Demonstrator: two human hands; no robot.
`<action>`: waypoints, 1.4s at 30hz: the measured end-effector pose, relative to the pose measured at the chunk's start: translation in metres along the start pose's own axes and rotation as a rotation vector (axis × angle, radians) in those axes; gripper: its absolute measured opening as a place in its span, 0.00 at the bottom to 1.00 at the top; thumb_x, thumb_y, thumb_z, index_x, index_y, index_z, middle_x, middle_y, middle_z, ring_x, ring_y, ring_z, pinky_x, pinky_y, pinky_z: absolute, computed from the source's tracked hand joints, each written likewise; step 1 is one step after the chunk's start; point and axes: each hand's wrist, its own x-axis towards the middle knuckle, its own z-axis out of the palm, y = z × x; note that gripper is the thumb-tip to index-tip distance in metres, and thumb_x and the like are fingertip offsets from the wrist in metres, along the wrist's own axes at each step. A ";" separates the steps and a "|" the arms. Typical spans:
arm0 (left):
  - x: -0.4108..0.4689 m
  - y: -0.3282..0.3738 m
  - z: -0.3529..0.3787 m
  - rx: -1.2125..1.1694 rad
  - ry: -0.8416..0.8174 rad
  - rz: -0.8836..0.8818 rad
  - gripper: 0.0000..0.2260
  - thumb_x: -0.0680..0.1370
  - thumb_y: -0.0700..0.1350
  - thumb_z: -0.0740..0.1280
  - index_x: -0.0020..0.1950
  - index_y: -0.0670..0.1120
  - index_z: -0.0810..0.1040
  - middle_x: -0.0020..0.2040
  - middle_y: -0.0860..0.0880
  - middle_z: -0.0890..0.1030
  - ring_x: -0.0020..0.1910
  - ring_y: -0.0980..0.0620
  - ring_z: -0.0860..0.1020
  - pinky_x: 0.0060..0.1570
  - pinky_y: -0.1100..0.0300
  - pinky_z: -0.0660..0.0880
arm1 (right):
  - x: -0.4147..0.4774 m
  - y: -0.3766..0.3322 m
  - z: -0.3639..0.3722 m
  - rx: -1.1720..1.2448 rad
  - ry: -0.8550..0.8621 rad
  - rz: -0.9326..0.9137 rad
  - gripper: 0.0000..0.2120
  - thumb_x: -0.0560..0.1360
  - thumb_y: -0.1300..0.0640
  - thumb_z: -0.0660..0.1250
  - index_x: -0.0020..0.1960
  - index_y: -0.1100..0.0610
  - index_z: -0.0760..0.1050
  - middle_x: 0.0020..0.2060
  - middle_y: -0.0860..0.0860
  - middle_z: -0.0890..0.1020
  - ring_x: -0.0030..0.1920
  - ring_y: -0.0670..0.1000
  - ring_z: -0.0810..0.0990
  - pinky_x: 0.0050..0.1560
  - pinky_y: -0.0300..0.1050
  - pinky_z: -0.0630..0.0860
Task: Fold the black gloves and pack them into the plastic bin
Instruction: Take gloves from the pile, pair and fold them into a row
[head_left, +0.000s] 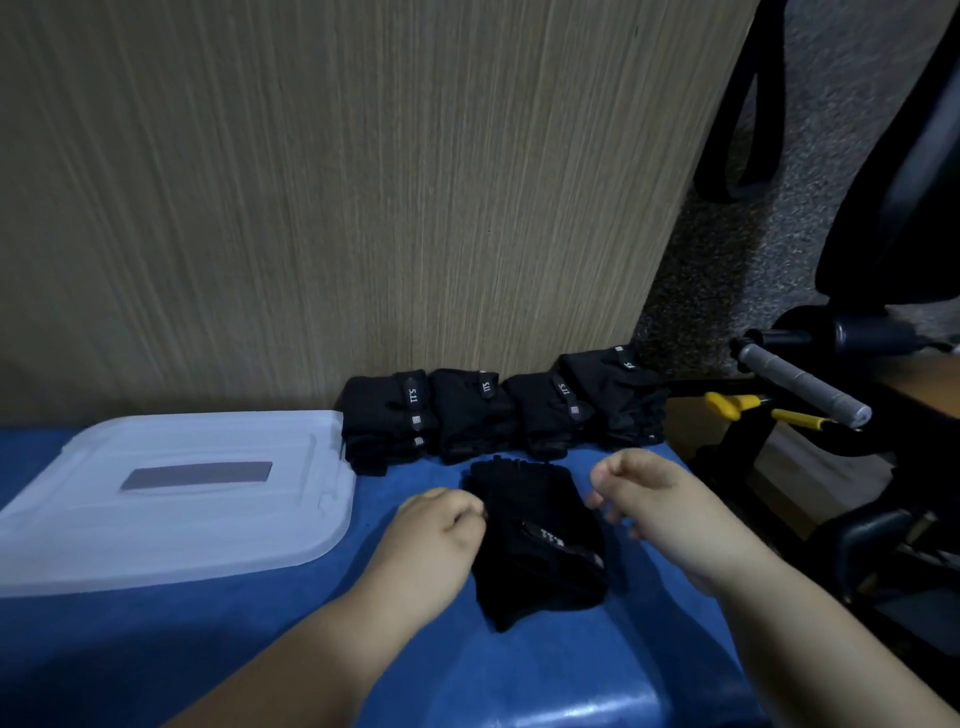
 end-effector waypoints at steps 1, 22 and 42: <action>0.000 0.000 -0.002 -0.032 0.011 -0.034 0.11 0.79 0.43 0.58 0.44 0.45 0.78 0.47 0.52 0.79 0.52 0.54 0.74 0.56 0.58 0.70 | 0.004 0.006 0.000 -0.088 0.060 0.012 0.07 0.77 0.52 0.66 0.43 0.54 0.77 0.36 0.49 0.83 0.37 0.47 0.77 0.41 0.45 0.74; -0.005 0.007 0.004 -0.008 0.000 -0.032 0.13 0.78 0.48 0.64 0.60 0.56 0.65 0.38 0.52 0.79 0.35 0.58 0.76 0.39 0.61 0.75 | 0.012 0.021 0.024 -0.173 0.005 -0.078 0.07 0.76 0.60 0.68 0.47 0.47 0.74 0.36 0.48 0.72 0.28 0.46 0.68 0.28 0.36 0.67; -0.006 0.006 0.002 0.028 0.035 0.021 0.17 0.76 0.44 0.62 0.64 0.56 0.66 0.35 0.54 0.74 0.35 0.58 0.73 0.35 0.65 0.71 | 0.007 0.017 0.019 -0.165 -0.134 -0.016 0.06 0.76 0.57 0.68 0.49 0.53 0.70 0.28 0.49 0.72 0.25 0.44 0.71 0.28 0.37 0.67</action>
